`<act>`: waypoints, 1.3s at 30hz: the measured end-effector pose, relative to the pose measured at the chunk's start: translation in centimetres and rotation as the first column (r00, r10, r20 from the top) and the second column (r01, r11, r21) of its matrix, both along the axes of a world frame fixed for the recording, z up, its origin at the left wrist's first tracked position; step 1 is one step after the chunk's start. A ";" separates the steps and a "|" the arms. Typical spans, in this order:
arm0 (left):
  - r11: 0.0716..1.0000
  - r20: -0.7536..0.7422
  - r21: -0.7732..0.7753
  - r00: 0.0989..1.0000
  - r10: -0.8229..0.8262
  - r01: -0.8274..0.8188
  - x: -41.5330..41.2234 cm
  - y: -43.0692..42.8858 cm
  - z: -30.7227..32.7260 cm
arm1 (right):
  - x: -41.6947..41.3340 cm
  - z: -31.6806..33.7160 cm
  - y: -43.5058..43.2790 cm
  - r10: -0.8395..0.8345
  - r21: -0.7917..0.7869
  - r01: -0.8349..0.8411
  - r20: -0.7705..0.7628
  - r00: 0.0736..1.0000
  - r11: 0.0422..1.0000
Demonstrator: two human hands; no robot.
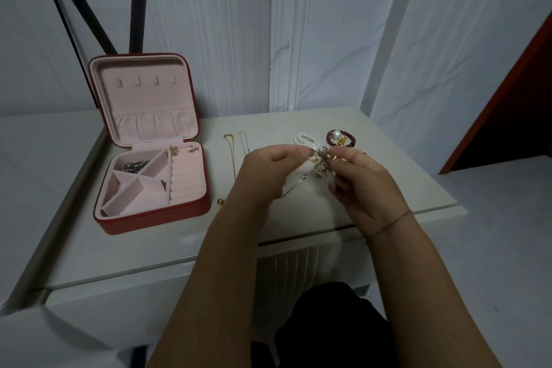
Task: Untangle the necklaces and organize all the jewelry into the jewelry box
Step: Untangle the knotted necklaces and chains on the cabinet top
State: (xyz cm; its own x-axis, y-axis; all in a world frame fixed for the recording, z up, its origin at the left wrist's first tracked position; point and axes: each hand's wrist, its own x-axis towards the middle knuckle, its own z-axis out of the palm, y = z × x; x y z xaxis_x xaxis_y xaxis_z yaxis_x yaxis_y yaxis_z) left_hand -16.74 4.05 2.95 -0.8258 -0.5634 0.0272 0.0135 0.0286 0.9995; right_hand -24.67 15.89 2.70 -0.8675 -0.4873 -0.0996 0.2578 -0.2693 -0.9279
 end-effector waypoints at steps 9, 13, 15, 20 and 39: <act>0.953 -0.068 0.267 0.983 0.169 -0.145 -0.2 -0.7 -0.2 | -0.8 -0.1 0.8 -0.019 0.109 0.023 -0.036 0.999 0.994; 0.970 -0.127 0.064 0.962 0.243 -0.236 -0.5 -0.2 -0.3 | -0.5 0.0 1.2 0.051 0.388 0.084 -0.327 0.944 0.918; 0.961 -0.140 0.005 0.951 0.275 -0.277 -0.7 -0.1 -0.3 | -0.3 -0.1 1.2 0.067 0.449 0.117 -0.374 0.925 0.886; 0.973 -0.088 -0.105 0.977 0.195 -0.203 -0.9 0.4 -0.4 | -0.2 0.0 0.8 -0.056 0.359 0.156 -0.273 0.960 0.920; 0.967 -0.026 -0.250 0.999 0.034 -0.039 -0.5 0.5 -0.6 | -0.1 0.6 0.4 -0.115 0.415 0.147 -0.102 0.988 0.898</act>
